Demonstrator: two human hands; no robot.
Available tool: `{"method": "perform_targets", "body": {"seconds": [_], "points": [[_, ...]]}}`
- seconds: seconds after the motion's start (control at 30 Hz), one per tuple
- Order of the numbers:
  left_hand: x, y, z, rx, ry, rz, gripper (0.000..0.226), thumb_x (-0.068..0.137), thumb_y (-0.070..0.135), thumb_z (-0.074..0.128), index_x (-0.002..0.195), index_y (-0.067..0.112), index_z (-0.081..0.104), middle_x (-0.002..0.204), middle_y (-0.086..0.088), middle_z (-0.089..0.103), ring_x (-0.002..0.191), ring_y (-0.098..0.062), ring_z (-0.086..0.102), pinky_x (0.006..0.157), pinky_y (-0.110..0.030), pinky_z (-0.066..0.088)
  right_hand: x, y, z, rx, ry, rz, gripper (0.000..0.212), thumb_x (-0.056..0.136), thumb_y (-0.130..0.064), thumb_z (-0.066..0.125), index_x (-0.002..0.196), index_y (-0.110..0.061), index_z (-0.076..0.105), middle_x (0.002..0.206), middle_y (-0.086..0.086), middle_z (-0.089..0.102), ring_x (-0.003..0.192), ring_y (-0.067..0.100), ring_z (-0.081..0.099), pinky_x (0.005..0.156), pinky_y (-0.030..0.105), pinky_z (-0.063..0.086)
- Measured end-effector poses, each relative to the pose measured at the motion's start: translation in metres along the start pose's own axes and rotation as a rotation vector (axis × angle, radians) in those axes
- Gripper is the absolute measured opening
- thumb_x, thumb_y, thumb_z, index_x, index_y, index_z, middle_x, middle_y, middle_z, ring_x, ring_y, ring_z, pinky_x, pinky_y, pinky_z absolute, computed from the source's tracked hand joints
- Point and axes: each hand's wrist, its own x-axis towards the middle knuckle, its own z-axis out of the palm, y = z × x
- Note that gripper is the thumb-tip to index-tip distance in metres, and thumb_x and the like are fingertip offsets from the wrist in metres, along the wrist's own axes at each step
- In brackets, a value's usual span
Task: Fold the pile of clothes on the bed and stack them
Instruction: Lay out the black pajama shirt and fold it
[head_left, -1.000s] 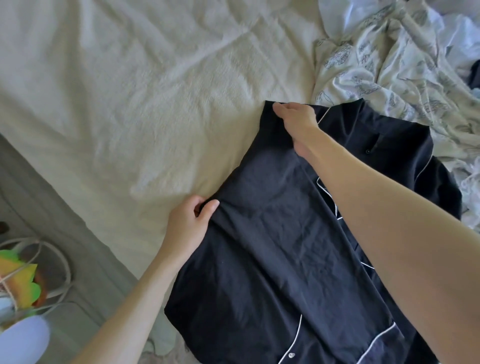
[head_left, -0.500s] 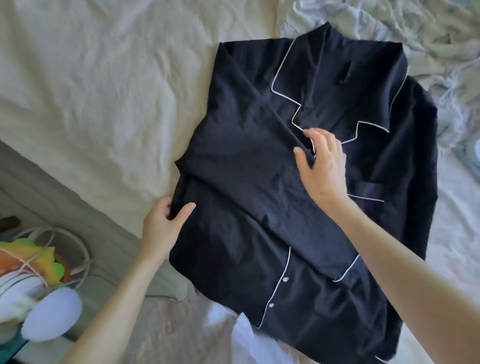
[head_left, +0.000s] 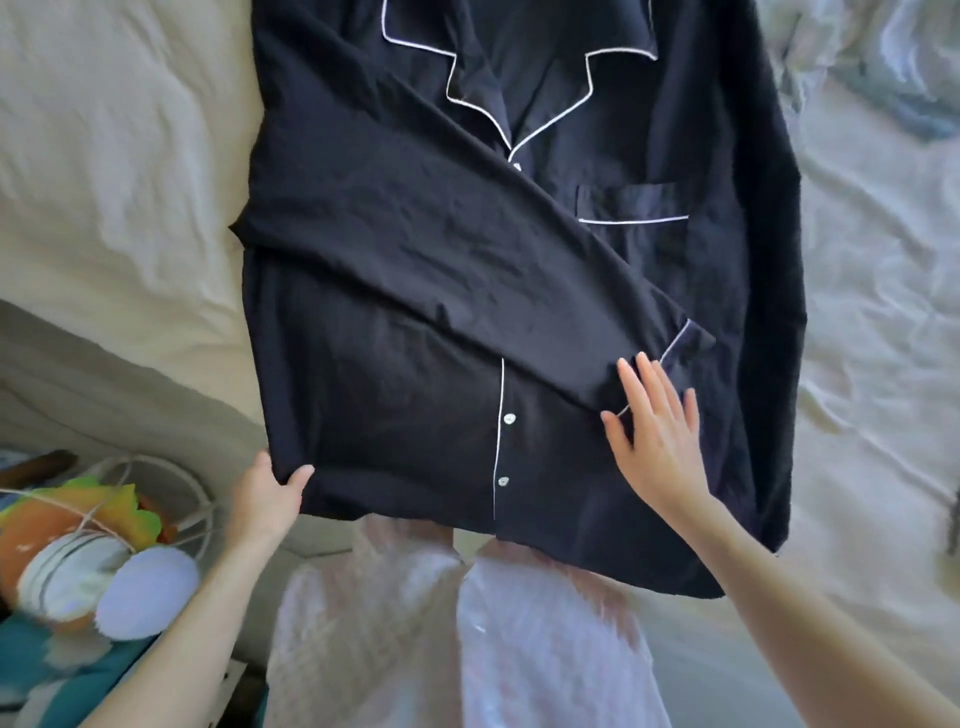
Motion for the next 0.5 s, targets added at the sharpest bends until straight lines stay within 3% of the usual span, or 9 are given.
{"method": "perform_targets", "body": {"seconds": [0.1, 0.17, 0.23, 0.33, 0.5], "points": [[-0.03, 0.014, 0.023, 0.045, 0.105, -0.031, 0.053, 0.087, 0.005, 0.059, 0.133, -0.002, 0.034, 0.133, -0.027, 0.041, 0.121, -0.043, 0.042, 0.096, -0.048, 0.037, -0.033, 0.031, 0.001, 0.08, 0.044, -0.006, 0.053, 0.094, -0.018, 0.054, 0.144, -0.014, 0.037, 0.153, 0.007, 0.031, 0.144, 0.024, 0.023, 0.115, 0.05, 0.014], [-0.054, 0.031, 0.043, 0.042, 0.148, 0.057, 0.07, 0.087, 0.005, 0.058, 0.145, 0.007, 0.02, 0.143, -0.022, 0.027, 0.126, -0.042, 0.037, 0.099, -0.05, 0.035, -0.049, 0.054, -0.007, 0.16, 0.132, 0.025, 0.051, 0.095, -0.015, 0.053, 0.143, -0.013, 0.039, 0.152, 0.007, 0.033, 0.143, 0.023, 0.024, 0.116, 0.049, 0.014], [-0.08, 0.054, 0.064, 0.112, 0.186, 0.214, 0.077, 0.088, 0.006, 0.057, 0.15, 0.012, 0.011, 0.151, -0.019, 0.014, 0.132, -0.04, 0.029, 0.105, -0.05, 0.032, -0.061, 0.082, -0.018, 0.218, 0.2, 0.078, 0.048, 0.095, -0.013, 0.053, 0.142, -0.011, 0.041, 0.15, 0.008, 0.035, 0.142, 0.024, 0.026, 0.117, 0.048, 0.015], [-0.115, 0.096, 0.097, 0.278, 0.22, 0.496, 0.076, 0.089, 0.009, 0.058, 0.15, 0.014, 0.014, 0.156, -0.018, 0.006, 0.141, -0.037, 0.012, 0.112, -0.049, 0.023, -0.069, 0.127, -0.029, 0.321, 0.255, 0.262, 0.048, 0.095, -0.015, 0.052, 0.141, -0.007, 0.04, 0.147, 0.013, 0.038, 0.139, 0.029, 0.029, 0.114, 0.049, 0.023], [-0.159, 0.157, 0.153, 0.66, 0.119, 0.987, 0.067, 0.094, 0.023, 0.048, 0.15, 0.026, 0.012, 0.159, -0.007, -0.004, 0.145, -0.031, -0.005, 0.115, -0.048, 0.008, -0.071, 0.172, -0.023, 0.431, 0.112, 0.584, 0.059, 0.091, -0.038, 0.054, 0.14, -0.008, 0.039, 0.14, 0.012, 0.045, 0.131, 0.028, 0.038, 0.106, 0.042, 0.034]]}}
